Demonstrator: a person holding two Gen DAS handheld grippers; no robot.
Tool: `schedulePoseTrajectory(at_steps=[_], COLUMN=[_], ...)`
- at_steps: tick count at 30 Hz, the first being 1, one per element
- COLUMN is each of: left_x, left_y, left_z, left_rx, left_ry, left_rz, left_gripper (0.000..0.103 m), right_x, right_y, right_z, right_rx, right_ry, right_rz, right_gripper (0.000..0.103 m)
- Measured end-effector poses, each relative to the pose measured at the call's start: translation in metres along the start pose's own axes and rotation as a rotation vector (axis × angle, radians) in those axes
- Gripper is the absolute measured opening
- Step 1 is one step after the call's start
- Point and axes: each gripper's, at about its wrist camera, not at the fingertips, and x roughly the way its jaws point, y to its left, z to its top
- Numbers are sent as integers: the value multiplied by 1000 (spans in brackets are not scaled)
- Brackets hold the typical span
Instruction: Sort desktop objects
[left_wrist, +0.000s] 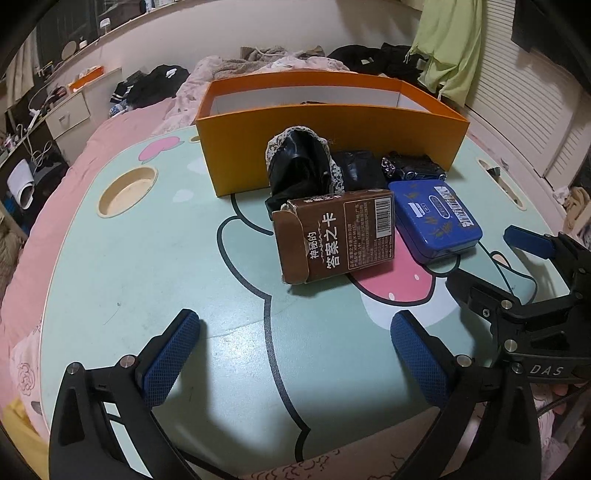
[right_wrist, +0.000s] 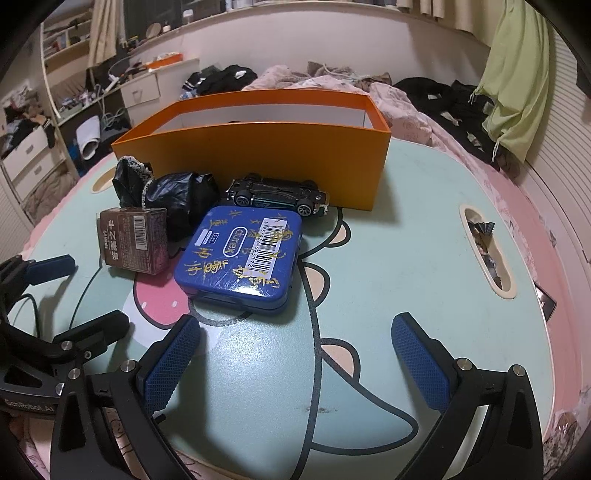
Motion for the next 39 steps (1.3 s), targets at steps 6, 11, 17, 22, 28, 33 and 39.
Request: schedulePoseTrajectory(at_steps=[6, 11, 17, 22, 28, 33, 39], left_x=[0, 0, -1, -1, -1, -3, -2], left_y=[0, 0, 0, 0, 0, 0, -1], left_z=[0, 0, -1, -1, -1, 1, 3], left_rx=[0, 0, 0, 0, 0, -1, 0], left_ry=[0, 0, 0, 0, -2, -8, -9], left_rz=[0, 0, 0, 0, 0, 1, 0], left_gripper=[103, 103, 103, 103, 103, 103, 103], right_x=[0, 0, 0, 0, -1, 0, 3], right_y=[0, 1, 1, 1, 0, -4, 18], right_z=[0, 0, -1, -1, -1, 17, 48], right_rx=[0, 0, 0, 0, 7, 51, 37], right_ry=[-1, 0, -1, -1, -8, -5, -45], right_rz=[0, 0, 0, 0, 6, 65, 58], right_gripper=[103, 103, 103, 103, 103, 100, 100])
